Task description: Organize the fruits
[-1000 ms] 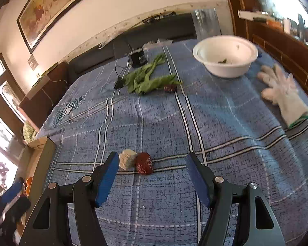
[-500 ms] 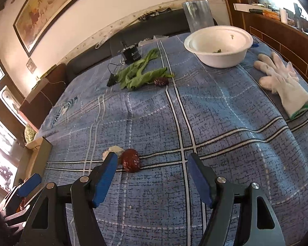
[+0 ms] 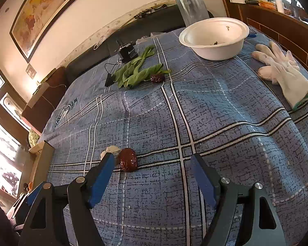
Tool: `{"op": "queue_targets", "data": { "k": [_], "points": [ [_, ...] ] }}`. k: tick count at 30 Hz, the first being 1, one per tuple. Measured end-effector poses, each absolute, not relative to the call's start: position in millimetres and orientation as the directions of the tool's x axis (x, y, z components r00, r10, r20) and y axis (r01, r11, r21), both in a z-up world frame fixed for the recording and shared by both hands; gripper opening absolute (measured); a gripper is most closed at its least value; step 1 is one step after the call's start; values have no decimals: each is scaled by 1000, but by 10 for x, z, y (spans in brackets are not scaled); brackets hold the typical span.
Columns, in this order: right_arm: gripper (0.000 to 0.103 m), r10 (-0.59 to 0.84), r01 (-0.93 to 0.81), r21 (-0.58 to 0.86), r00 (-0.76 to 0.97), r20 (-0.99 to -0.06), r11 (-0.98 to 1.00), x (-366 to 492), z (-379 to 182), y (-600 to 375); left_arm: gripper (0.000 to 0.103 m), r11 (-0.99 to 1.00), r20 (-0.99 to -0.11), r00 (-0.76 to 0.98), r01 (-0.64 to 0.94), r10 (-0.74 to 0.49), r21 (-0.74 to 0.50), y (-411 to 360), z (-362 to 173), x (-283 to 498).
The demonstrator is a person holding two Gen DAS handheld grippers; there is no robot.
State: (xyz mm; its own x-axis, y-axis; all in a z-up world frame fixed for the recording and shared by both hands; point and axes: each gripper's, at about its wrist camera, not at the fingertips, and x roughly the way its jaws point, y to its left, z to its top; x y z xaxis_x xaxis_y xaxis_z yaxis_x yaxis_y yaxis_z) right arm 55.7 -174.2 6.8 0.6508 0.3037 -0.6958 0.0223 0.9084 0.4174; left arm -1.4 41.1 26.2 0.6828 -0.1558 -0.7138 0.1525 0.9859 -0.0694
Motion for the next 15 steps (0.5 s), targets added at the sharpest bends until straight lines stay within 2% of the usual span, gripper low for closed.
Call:
{"op": "queue_targets", "data": {
  "k": [15],
  "points": [
    [82,300,19,410,650,-698,912,554,71,-1716,77,984,-733,659,152,-170,-91,435,204,23]
  ]
}}
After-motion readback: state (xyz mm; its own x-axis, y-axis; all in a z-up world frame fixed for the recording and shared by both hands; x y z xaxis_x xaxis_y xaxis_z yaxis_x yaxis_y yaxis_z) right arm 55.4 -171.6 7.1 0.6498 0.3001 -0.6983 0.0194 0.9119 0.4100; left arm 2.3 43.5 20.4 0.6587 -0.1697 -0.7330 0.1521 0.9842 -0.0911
